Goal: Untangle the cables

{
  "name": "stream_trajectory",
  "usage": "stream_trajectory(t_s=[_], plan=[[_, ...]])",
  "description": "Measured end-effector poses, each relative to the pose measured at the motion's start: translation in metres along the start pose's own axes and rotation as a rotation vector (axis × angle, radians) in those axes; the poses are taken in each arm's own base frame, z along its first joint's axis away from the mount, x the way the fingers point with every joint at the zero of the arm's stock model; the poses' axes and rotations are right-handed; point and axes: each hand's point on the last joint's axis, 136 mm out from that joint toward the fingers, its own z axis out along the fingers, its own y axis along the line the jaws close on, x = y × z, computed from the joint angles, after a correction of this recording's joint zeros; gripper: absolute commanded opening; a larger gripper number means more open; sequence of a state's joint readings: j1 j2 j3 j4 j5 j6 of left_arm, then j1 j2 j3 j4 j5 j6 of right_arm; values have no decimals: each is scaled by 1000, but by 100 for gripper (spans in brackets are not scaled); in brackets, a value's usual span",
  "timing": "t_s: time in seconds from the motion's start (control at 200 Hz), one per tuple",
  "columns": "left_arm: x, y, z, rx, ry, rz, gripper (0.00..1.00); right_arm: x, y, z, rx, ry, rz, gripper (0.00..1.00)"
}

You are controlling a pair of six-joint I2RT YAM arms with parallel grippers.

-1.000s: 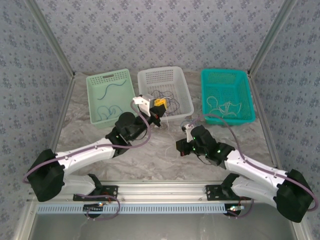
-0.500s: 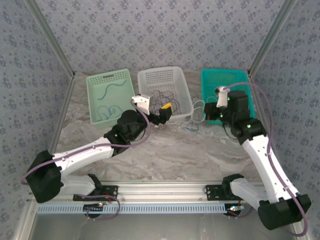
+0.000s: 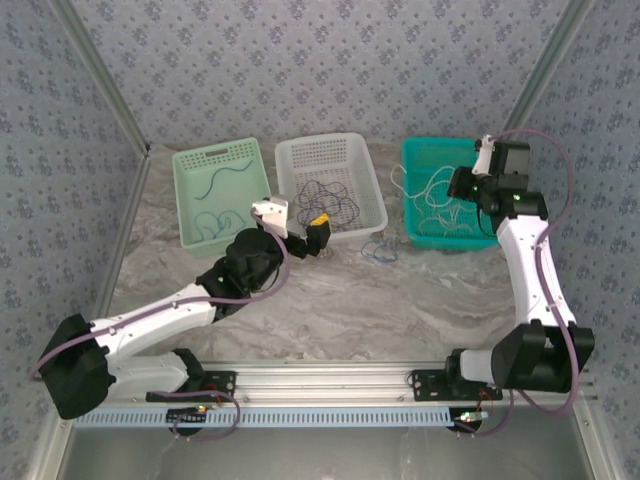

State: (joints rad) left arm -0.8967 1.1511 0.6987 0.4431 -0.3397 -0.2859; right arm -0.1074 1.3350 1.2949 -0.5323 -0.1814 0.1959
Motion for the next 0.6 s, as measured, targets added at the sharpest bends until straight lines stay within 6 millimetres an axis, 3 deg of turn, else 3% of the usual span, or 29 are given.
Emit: stream_trajectory(t_s=[0.26,0.465,0.545,0.6], plan=[[13,15,-11,-41,23,-6,99,-2,-51,22,115,-4,94,0],[16,22,-13,-61,29,-16,99,16,-83,40,168,31,183,0],[17,23,-13,-66,31,-20,100,25,-93,50,185,65,207,24],[17,23,-13,-68,32,-23,99,33,-96,59,192,101,221,55]])
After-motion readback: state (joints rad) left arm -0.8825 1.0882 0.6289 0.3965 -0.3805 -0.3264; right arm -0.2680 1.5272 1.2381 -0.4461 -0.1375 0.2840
